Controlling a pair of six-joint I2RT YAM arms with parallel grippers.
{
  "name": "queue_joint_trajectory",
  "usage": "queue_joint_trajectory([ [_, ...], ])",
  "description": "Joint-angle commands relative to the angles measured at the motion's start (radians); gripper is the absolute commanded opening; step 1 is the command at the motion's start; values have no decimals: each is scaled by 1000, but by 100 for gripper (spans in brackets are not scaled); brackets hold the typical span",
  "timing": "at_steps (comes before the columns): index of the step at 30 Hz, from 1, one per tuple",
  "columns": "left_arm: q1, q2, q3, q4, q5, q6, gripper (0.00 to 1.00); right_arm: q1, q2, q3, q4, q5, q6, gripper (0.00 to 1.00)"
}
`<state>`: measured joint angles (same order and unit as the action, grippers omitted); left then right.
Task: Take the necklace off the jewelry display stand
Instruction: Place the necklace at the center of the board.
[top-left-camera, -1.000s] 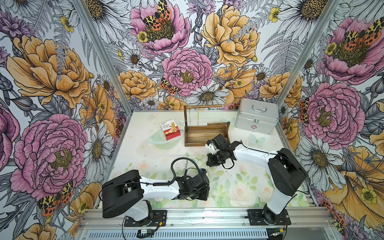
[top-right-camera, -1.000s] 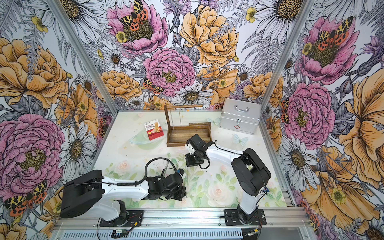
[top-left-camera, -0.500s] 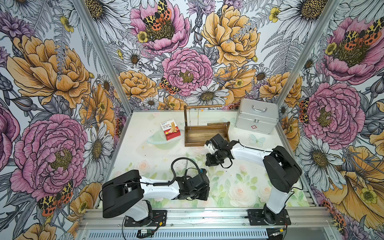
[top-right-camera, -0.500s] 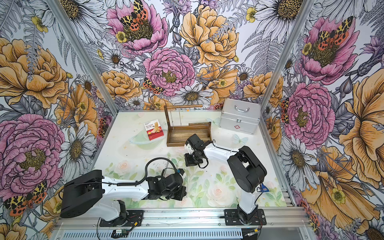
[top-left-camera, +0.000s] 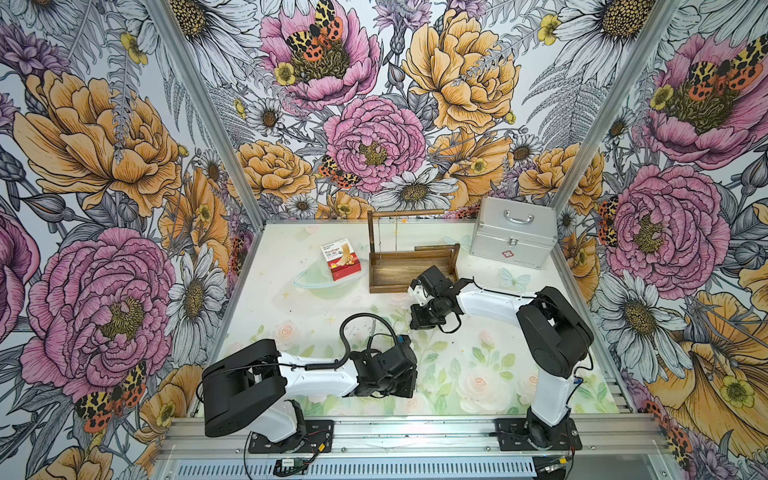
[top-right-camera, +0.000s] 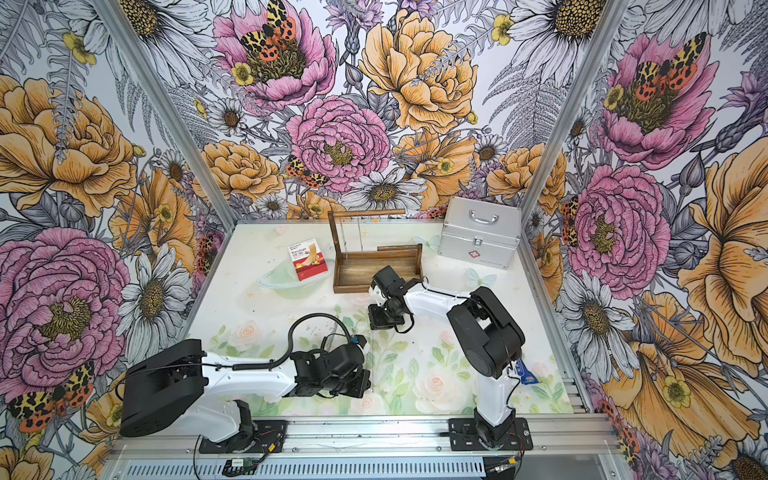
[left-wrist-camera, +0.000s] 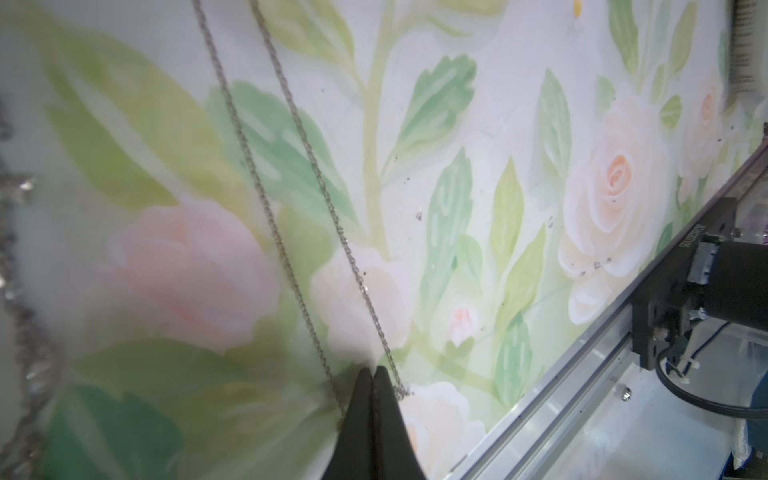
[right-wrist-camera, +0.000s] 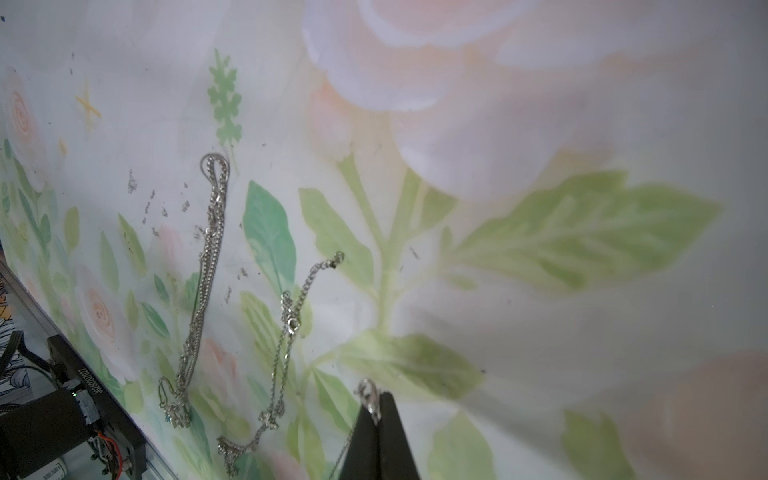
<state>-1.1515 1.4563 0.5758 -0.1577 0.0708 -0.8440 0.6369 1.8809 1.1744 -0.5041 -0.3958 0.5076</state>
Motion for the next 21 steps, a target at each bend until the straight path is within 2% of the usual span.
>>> queue_joint_trajectory([
  [1, 25, -5, -25, -71, -24, 36, 1, -6, 20, 33, 9, 9, 10, 0],
  [21, 24, 6, -30, -74, -4, 39, 1, -25, 68, 68, 8, -15, 17, 0],
])
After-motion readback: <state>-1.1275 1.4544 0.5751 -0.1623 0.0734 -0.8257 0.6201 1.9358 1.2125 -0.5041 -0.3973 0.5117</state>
